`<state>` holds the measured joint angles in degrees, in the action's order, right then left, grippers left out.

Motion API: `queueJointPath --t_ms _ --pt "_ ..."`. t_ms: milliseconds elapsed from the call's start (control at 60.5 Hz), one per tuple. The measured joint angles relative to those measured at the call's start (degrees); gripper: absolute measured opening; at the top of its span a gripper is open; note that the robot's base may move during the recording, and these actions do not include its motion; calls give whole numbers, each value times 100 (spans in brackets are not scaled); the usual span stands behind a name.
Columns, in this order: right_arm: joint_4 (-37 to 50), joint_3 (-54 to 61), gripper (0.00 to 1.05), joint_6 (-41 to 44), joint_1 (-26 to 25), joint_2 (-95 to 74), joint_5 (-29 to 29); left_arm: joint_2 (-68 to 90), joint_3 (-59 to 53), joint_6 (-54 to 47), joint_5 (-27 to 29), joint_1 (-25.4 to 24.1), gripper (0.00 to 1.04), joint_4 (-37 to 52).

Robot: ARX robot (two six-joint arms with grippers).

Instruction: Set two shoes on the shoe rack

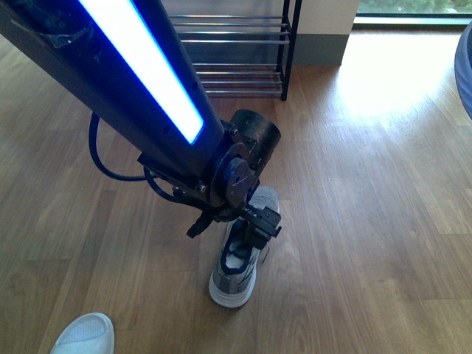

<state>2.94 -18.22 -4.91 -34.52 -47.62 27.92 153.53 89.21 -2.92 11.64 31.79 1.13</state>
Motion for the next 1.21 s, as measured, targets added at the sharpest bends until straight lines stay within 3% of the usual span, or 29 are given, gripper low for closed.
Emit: queueJointPath --t_ms 893,1075,1207 --pt "0 0 1 0 0 0 0 1423 1436 122 35 68 94 -697" --pt "0 0 1 0 0 0 0 1443 1373 136 149 87 57 -671" --pt "0 0 1 0 0 0 0 1436 1285 181 149 90 38 -612"
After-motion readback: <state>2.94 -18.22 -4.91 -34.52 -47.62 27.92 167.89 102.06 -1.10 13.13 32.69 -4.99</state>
